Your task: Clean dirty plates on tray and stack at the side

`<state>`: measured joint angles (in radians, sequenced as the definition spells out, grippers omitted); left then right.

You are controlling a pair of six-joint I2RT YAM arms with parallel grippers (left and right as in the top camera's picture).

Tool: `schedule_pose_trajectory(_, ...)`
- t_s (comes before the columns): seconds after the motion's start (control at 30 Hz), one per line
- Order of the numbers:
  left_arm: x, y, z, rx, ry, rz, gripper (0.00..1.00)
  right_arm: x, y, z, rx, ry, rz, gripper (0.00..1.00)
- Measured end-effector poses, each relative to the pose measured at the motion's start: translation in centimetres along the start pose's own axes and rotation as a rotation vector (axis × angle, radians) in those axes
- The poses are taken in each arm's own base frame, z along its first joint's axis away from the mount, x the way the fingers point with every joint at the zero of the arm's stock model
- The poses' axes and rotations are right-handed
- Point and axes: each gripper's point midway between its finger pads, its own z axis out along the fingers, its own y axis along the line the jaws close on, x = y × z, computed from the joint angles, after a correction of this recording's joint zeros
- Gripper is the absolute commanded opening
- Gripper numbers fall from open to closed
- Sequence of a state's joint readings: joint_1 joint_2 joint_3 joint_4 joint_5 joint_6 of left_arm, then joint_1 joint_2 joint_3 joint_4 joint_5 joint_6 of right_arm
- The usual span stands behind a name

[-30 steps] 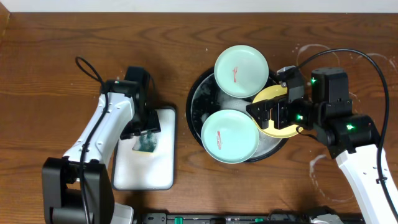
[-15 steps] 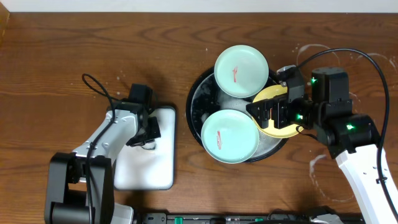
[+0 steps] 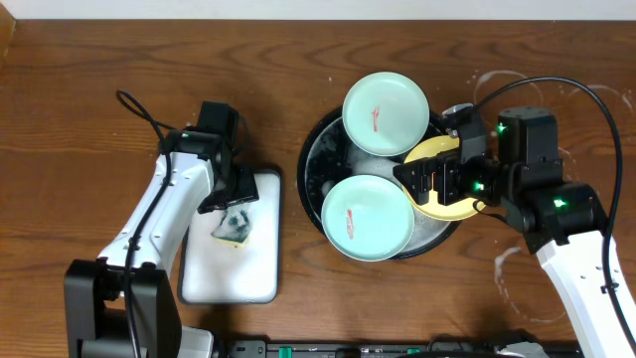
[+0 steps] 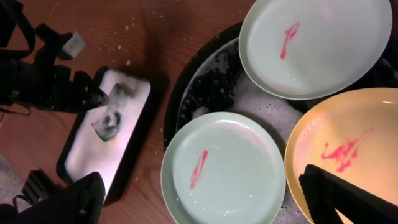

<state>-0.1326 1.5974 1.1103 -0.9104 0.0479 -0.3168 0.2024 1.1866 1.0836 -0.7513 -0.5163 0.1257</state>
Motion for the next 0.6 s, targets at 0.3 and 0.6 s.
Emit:
schedule_pose_trajectory(0.3,0.7,0.3,4.7,0.003,-0.013,-0.003,0.42,0.1,0.0,0.0,0.0,0.004,0.002,0.99)
schedule_pose_trajectory(0.6,1.8,1.3,5.8,-0.042,0.03,0.0,0.07,1.5,-0.9,-0.1,0.051,0.054,0.033,0.94)
